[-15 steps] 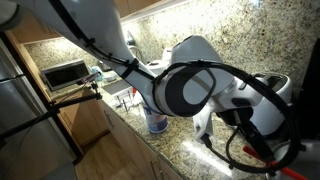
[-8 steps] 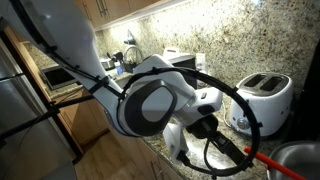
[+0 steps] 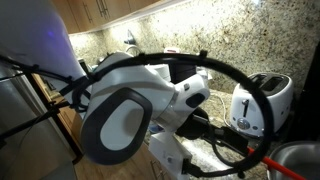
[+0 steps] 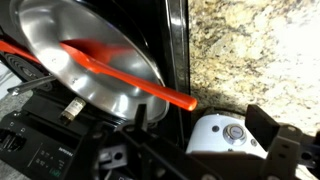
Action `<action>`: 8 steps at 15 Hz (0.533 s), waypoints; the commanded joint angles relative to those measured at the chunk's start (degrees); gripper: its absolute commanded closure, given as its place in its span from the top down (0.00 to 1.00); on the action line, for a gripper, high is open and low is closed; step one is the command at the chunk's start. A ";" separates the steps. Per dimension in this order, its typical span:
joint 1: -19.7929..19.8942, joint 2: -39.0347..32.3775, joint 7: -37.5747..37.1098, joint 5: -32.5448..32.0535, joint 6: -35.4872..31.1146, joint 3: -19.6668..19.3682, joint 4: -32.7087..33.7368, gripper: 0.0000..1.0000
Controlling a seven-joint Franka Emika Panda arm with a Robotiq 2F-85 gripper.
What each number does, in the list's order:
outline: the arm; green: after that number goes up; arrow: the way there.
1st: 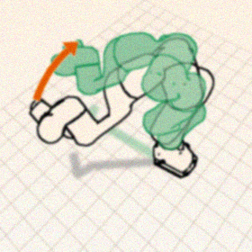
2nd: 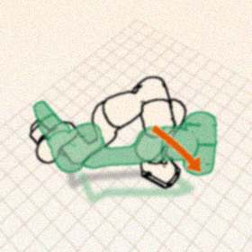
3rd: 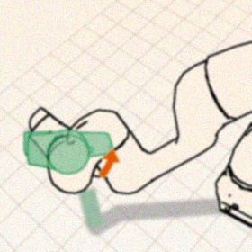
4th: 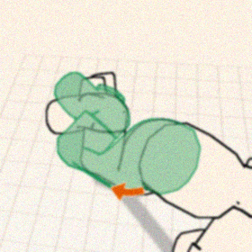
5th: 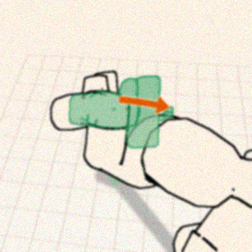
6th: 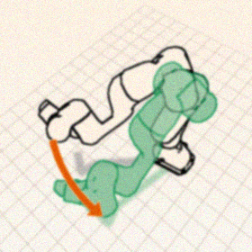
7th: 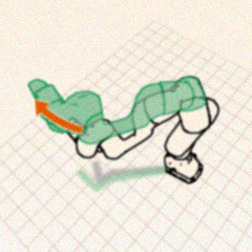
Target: Pick up the orange spoon and place it on the pan
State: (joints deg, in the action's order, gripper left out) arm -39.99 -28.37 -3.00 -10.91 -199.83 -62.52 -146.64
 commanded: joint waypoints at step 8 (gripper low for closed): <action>5.12 13.20 -0.64 -8.63 0.80 -1.24 0.32 1.00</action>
State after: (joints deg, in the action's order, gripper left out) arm -34.87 -15.17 -3.64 -19.54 -199.03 -63.75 -146.32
